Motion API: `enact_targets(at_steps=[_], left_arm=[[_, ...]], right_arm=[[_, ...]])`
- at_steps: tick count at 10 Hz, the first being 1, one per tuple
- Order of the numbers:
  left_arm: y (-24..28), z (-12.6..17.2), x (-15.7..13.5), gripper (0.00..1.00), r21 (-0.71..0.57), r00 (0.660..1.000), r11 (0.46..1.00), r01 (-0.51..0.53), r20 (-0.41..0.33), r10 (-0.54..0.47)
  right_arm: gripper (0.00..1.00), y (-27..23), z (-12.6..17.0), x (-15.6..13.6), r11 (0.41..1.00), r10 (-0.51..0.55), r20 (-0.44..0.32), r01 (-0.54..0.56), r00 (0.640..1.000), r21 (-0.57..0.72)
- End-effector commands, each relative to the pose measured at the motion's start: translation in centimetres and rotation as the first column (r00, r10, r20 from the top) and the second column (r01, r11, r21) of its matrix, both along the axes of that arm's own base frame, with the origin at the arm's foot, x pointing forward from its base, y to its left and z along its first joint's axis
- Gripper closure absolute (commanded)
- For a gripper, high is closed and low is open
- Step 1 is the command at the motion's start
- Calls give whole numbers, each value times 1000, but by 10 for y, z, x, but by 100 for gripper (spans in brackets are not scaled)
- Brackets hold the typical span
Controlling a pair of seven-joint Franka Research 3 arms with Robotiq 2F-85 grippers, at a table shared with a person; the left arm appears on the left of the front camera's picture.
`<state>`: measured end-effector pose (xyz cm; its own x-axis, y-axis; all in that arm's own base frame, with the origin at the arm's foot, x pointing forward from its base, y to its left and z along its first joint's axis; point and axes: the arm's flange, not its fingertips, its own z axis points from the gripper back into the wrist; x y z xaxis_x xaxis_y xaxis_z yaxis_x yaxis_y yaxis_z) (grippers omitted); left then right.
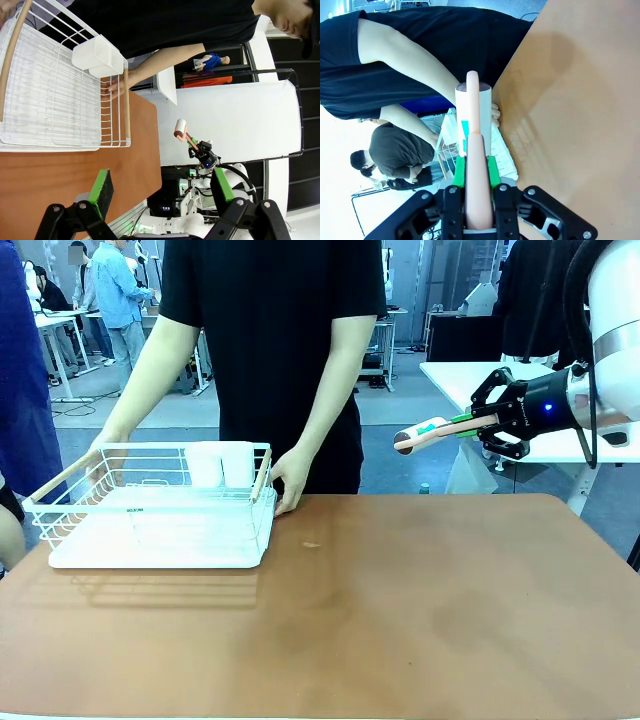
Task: Clean the table.
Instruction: Clean the table with the Lint Roller when the human lifts the Dish drying rack.
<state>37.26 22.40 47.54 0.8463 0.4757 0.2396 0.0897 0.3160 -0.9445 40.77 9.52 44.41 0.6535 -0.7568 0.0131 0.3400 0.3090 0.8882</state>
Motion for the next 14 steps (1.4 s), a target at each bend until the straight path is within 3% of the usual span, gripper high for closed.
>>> enact_targets(at_steps=[1, 14], left_arm=[[1, 2, -1, 0, -1, 1000, 1000, -5, 6, 5], [1, 2, -1, 0, -1, 1000, 1000, -5, 6, 5]], right_arm=[[99, 1, 1, 0, 1000, 1, 2, -1, 1000, 0], [99, 1, 1, 0, 1000, 1, 2, -1, 1000, 0]])
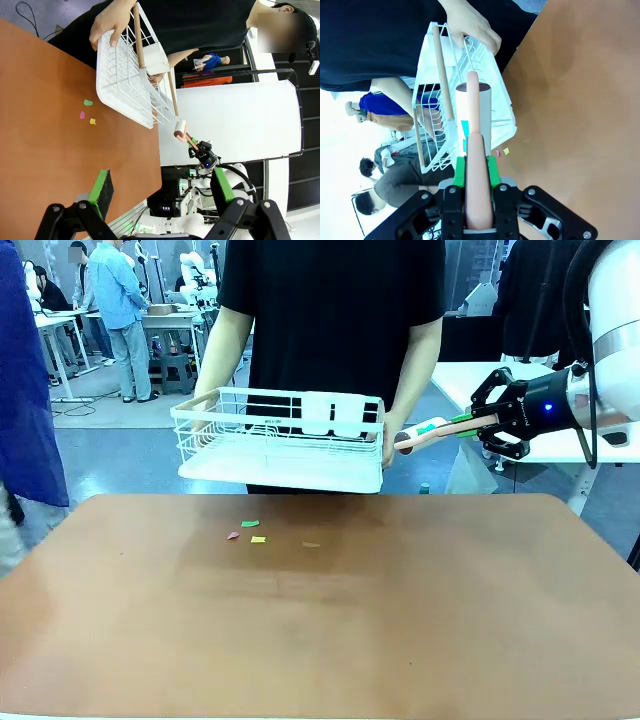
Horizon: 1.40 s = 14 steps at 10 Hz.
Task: Clean the table.
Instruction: Clean the table with the Lint Roller when the human lifts the Dish drying rack.
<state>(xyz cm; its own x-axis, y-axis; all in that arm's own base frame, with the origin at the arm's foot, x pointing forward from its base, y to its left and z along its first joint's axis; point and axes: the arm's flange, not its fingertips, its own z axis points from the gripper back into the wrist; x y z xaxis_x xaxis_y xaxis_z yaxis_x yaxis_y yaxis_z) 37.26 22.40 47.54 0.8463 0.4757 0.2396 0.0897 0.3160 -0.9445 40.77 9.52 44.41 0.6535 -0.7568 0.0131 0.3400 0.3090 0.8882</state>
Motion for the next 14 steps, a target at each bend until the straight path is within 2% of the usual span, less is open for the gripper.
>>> enact_targets(at_steps=[1, 8, 9, 10, 11, 12, 13, 14], left_arm=[[1, 2, -1, 0, -1, 1000, 1000, -5, 6, 5], [1, 2, -1, 0, -1, 1000, 1000, -5, 6, 5], [1, 2, -1, 0, -1, 1000, 1000, -5, 6, 5], [1, 2, -1, 0, -1, 1000, 1000, -5, 6, 5], [1, 2, -1, 0, -1, 1000, 1000, -5, 6, 5], [1, 2, -1, 0, -1, 1000, 1000, -5, 6, 5], [1, 2, -1, 0, -1, 1000, 1000, -5, 6, 5], [1, 2, -1, 0, -1, 1000, 1000, -5, 6, 5]], right_arm=[[99, 1, 1, 0, 1000, 1, 2, -1, 1000, 0], [99, 1, 1, 0, 1000, 1, 2, -1, 1000, 0], [79, 0, 0, 0, 1000, 0, 0, 0, 1000, 0], [79, -7, 9, 16, 999, 26, 5, -26, 1000, -20], [79, -2, 21, 30, 990, 108, 50, -103, 993, -92], [79, 5, 35, 50, 960, 252, 27, -247, 967, -130], [79, 14, 42, 79, 903, 379, -12, -373, 925, -214], [79, 30, 40, 114, 817, 529, -60, -527, 847, -236]])
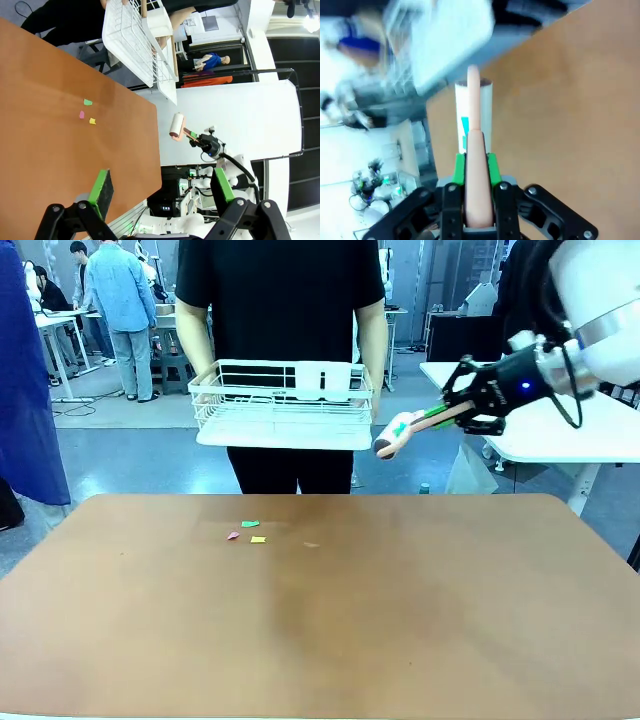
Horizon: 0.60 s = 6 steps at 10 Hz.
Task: Clean the table.
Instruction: Clean the table with the Lint Roller when the human lifts the Dish drying rack.
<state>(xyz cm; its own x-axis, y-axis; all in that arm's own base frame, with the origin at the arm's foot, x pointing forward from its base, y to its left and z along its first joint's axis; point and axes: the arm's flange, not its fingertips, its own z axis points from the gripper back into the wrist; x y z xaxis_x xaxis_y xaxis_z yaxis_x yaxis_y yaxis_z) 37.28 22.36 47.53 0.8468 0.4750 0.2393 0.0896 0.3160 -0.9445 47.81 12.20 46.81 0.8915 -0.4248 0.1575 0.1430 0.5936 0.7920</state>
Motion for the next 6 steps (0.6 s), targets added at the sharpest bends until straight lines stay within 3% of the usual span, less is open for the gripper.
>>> enact_targets(at_steps=[1, 2, 3, 5, 6], left_arm=[[2, 2, -2, 0, -1, 1000, 1000, -6, 6, 6], [2, 2, -2, 0, -1, 1000, 1000, -6, 6, 6], [2, 2, -2, 0, -1, 1000, 1000, -6, 6, 6], [2, 2, -2, 0, -1, 1000, 1000, -6, 6, 6], [2, 2, -2, 0, -1, 1000, 1000, -6, 6, 6]], right_arm=[[79, 21, 1, 74, 945, 311, -54, -315, 949, -87], [79, 34, -17, 100, 939, 324, -120, -335, 938, -83], [79, 49, -34, 117, 934, 347, -139, -355, 927, -36], [79, 64, -53, 119, 956, 282, -129, -289, 951, -46], [79, 59, -41, 108, 970, 236, -96, -241, 967, -43]])
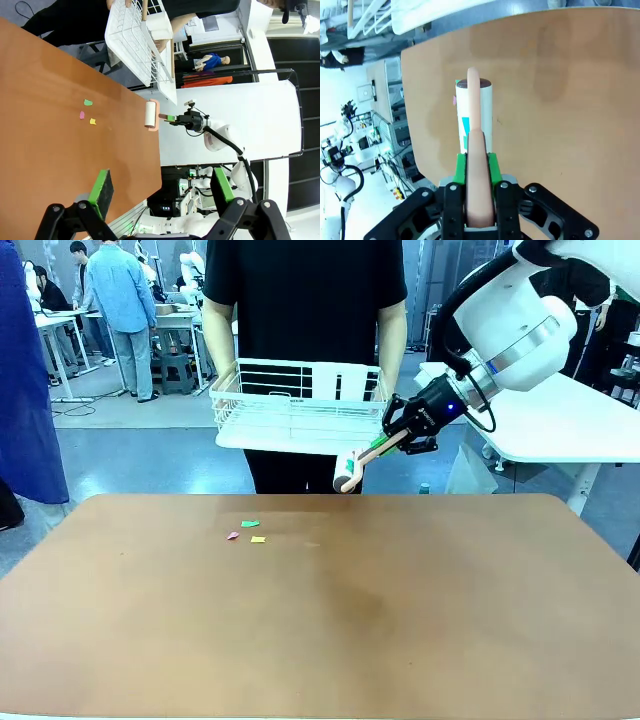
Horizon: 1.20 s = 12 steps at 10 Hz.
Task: Clean the table.
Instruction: Clean the table with the Lint Roller when the human lifts the Dish drying rack.
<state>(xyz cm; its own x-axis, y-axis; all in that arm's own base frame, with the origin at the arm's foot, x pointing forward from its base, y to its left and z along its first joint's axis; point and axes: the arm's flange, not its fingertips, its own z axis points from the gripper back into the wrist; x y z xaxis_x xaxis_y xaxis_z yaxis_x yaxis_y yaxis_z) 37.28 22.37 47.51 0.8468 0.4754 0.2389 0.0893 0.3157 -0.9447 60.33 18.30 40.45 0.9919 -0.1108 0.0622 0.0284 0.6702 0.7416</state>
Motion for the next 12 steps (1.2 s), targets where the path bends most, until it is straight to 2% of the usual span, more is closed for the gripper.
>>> enact_targets(at_steps=[1, 7, 10, 12], left_arm=[[2, 2, -2, 0, 0, 1000, 1000, -5, 6, 5], [2, 2, -2, 0, 0, 1000, 1000, -5, 6, 5], [2, 2, -2, 0, 0, 1000, 1000, -5, 6, 5], [2, 2, -2, 0, 0, 1000, 1000, -5, 6, 5]], right_arm=[[79, -1, -3, -3, 999, 31, -13, -31, 999, -5], [79, -1, -3, -2, 1000, 13, -16, -13, 1000, 2], [79, 28, -28, 14, 996, 76, -79, -78, 994, -29], [79, 47, -56, 26, 993, 114, -131, -119, 985, -24]])
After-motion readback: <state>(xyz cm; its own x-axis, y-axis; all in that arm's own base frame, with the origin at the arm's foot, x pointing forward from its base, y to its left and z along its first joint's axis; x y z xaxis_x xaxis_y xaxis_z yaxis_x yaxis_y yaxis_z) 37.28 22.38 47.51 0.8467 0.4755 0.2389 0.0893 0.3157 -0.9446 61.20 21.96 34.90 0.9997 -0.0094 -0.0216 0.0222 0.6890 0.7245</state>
